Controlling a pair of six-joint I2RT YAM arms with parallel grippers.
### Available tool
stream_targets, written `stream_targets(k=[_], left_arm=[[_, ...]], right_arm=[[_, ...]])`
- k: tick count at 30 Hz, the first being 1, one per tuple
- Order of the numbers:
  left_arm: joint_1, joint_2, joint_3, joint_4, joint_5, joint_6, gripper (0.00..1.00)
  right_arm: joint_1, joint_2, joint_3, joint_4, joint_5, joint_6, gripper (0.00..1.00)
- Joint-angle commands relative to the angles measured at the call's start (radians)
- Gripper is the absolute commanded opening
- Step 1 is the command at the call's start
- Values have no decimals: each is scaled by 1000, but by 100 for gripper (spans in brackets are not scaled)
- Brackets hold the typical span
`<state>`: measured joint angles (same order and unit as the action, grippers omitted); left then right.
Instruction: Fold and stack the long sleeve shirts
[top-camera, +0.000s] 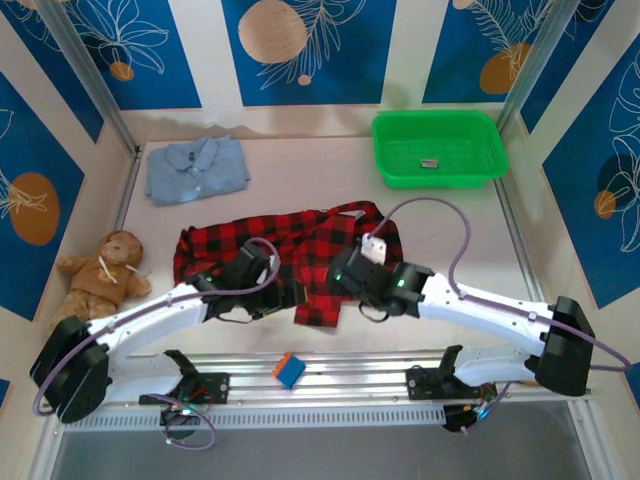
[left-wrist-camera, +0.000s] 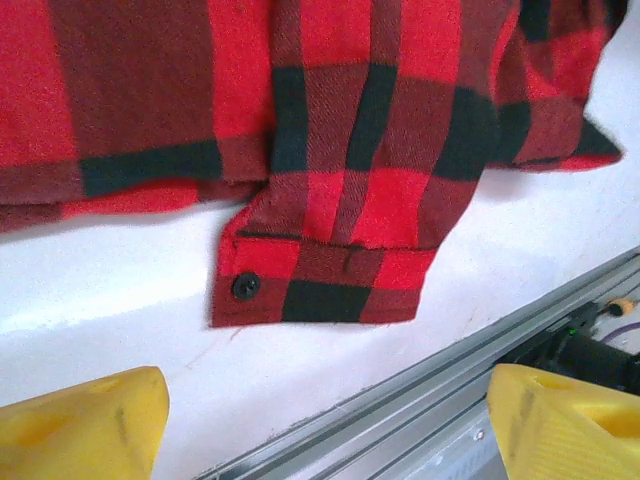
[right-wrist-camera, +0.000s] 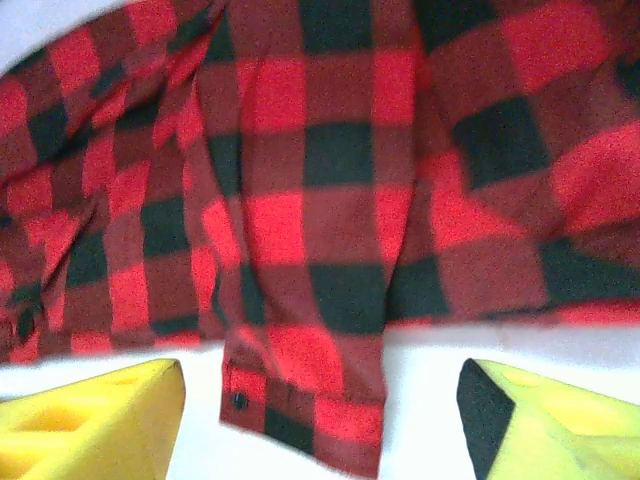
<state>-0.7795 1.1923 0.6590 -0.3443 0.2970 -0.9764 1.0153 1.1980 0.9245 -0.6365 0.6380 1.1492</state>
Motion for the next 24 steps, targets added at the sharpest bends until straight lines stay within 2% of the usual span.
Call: stream_targets(k=[1,7,18,24], left_arm=[[-44,69,78,-59,-39,-24,80],[-95,153,67,-56,-42,-56,77],[-103,313,151,-107,-111,8,71],[-147,423,239,-168,-142,52,67]], right_arm=[[-91,-63,7,-37,-103,-195,76],[-173,-136,-11,-10,-171,-302,81],[-184,-179,-82,55,-240,-326,82],[-188,-188,-109,74,-239,-345,82]])
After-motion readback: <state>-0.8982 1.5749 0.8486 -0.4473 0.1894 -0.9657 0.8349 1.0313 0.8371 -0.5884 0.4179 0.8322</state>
